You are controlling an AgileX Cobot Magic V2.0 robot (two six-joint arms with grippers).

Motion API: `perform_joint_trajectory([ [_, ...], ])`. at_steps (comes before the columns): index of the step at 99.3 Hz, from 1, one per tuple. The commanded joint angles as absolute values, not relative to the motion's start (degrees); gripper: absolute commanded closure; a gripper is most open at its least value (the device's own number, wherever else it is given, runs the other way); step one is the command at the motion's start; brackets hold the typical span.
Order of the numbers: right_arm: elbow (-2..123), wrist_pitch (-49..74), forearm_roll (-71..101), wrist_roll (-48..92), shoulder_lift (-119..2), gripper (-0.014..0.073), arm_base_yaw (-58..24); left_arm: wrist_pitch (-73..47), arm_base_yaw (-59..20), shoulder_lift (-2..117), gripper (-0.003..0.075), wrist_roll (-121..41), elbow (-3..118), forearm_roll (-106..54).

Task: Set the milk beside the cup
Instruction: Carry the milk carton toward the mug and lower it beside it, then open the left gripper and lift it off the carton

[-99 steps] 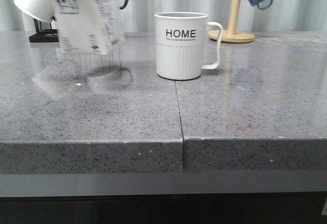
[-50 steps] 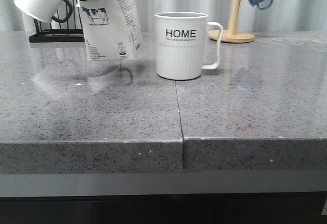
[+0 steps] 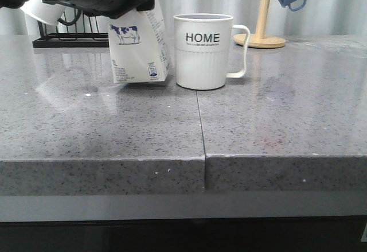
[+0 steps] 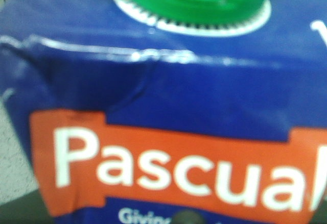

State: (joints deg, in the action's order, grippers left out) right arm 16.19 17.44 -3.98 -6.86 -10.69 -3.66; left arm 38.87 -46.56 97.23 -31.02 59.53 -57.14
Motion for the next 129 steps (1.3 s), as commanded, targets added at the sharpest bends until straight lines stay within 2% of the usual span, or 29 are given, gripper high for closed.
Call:
perform_joint_trajectory([
  [1, 17.7, 13.1, -4.5, -6.9, -11.2, 0.0662, -3.2, 50.6, -47.3, 93.7, 0.0501, -32.5, 63.1, -52.8],
  [22, 17.7, 13.1, -4.5, -6.9, -11.2, 0.0662, -3.2, 50.1, -47.3, 93.8, 0.0485, -32.8, 62.5, -53.5],
  [34, 17.7, 13.1, -4.5, -6.9, -11.2, 0.0662, -3.2, 47.9, -47.3, 93.8, 0.0430, -32.8, 62.4, -53.6],
  [61, 17.7, 13.1, -4.5, -6.9, -11.2, 0.0662, -3.2, 44.8, -47.4, 93.7, 0.0150, -32.8, 60.9, -53.6],
  [74, 17.7, 13.1, -4.5, -6.9, -11.2, 0.0662, -3.2, 43.7, -47.5, 93.0, 0.0075, -32.8, 59.3, -54.5],
  [107, 17.7, 13.1, -4.5, -6.9, -11.2, 0.0662, -3.2, 42.0, -50.8, 85.2, 0.0067, -32.8, 51.2, -54.6],
  [129, 17.7, 13.1, -4.5, -6.9, -11.2, 0.0662, -3.2, 40.9, -49.1, 75.1, 0.0068, -32.8, 41.9, -49.9],
])
